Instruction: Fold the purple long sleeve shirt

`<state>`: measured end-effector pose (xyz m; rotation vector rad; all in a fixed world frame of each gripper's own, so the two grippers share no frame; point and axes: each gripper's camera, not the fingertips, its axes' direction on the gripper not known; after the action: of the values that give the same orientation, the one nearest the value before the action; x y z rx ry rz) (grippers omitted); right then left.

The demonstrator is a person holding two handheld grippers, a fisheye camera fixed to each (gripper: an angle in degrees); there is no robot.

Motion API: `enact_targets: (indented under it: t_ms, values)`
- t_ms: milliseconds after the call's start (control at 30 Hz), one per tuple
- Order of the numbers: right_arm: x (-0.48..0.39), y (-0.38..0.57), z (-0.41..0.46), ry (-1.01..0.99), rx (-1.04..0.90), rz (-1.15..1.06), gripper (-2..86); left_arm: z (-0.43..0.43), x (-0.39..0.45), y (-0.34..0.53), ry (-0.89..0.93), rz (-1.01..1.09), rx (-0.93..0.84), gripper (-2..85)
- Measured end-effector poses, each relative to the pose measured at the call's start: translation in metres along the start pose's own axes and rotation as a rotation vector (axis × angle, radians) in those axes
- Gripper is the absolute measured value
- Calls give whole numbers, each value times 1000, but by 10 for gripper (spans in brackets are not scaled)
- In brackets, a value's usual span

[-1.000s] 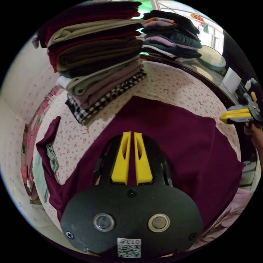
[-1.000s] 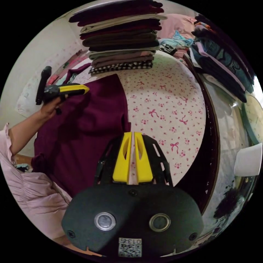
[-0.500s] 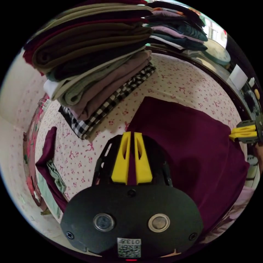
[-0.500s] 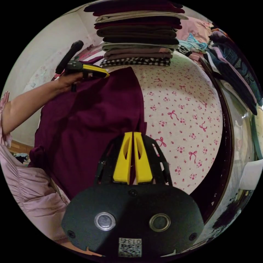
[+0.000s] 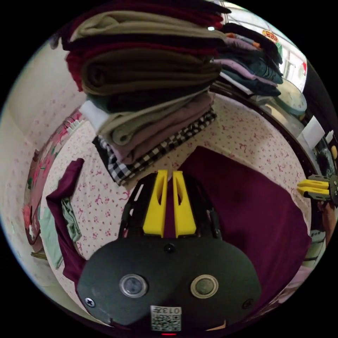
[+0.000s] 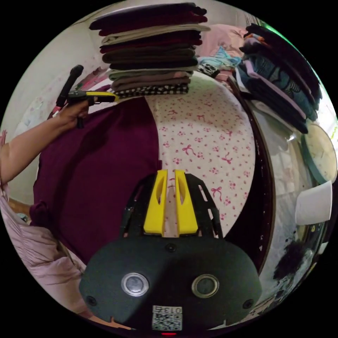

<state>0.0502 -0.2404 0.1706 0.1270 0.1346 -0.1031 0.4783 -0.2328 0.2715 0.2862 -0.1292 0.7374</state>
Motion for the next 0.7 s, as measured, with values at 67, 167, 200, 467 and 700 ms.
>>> enact_targets:
  t_ms: [67,167,200,467,700]
  values:
    - [-19,0,-4,-31,59,-68,11,-11,7,3,24,5,22,6]
    - [-55,-7,17,-3,29,-176,4,-25,28,19,59,44,9,2]
    - [-59,-8,24,9,-1,-183,4,-32,38,30,78,71,2,1]
    - [-61,5,24,135,23,-165,-1,-88,15,158,-32,-64,-113,-2]
    - [-119,8,36,56,33,-265,0,-161,-95,300,-381,-506,-288,-2]
